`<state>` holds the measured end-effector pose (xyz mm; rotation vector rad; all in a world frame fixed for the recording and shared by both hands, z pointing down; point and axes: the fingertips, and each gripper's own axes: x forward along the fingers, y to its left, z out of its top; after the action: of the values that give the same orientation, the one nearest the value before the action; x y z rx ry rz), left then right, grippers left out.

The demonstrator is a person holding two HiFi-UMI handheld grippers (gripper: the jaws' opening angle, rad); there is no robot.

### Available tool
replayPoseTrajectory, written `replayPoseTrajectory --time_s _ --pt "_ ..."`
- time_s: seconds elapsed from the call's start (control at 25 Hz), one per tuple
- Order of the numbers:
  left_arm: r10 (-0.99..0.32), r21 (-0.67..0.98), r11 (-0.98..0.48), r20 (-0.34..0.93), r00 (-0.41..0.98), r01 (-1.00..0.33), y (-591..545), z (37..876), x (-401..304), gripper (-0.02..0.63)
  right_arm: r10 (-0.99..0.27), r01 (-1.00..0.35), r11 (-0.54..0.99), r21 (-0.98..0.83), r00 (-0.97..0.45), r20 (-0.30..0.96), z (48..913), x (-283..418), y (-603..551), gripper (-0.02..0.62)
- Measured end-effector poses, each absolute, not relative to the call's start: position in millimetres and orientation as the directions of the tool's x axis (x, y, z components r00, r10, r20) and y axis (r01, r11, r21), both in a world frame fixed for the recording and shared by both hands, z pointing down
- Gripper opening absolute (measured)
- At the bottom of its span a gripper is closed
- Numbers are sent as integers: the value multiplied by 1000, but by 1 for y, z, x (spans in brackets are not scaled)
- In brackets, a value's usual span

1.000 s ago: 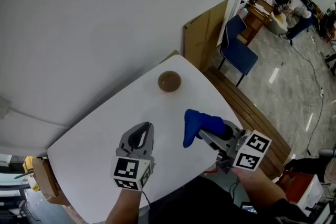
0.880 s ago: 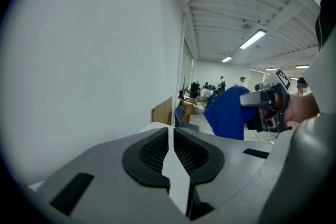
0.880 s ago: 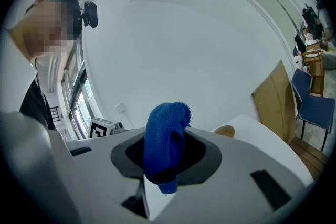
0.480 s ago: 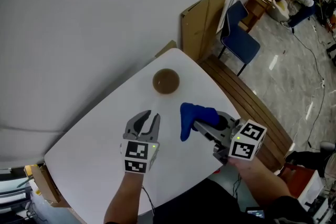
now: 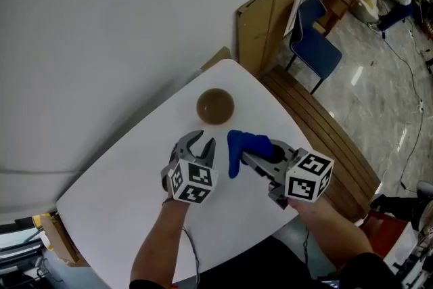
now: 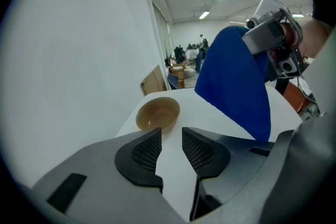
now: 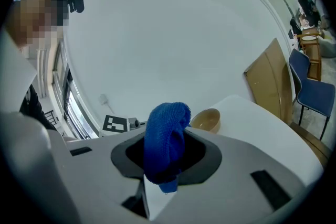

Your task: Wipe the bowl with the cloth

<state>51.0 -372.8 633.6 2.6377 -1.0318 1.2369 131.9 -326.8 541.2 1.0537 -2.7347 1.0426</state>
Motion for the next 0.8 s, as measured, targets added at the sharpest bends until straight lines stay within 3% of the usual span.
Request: replayPoseTrajectory --time_s 0.8 --pt "-531 -441 -845 759 375 -304 -430 668 75 129 -622 -634 455 -625 -728 286 565 155 -322 77"
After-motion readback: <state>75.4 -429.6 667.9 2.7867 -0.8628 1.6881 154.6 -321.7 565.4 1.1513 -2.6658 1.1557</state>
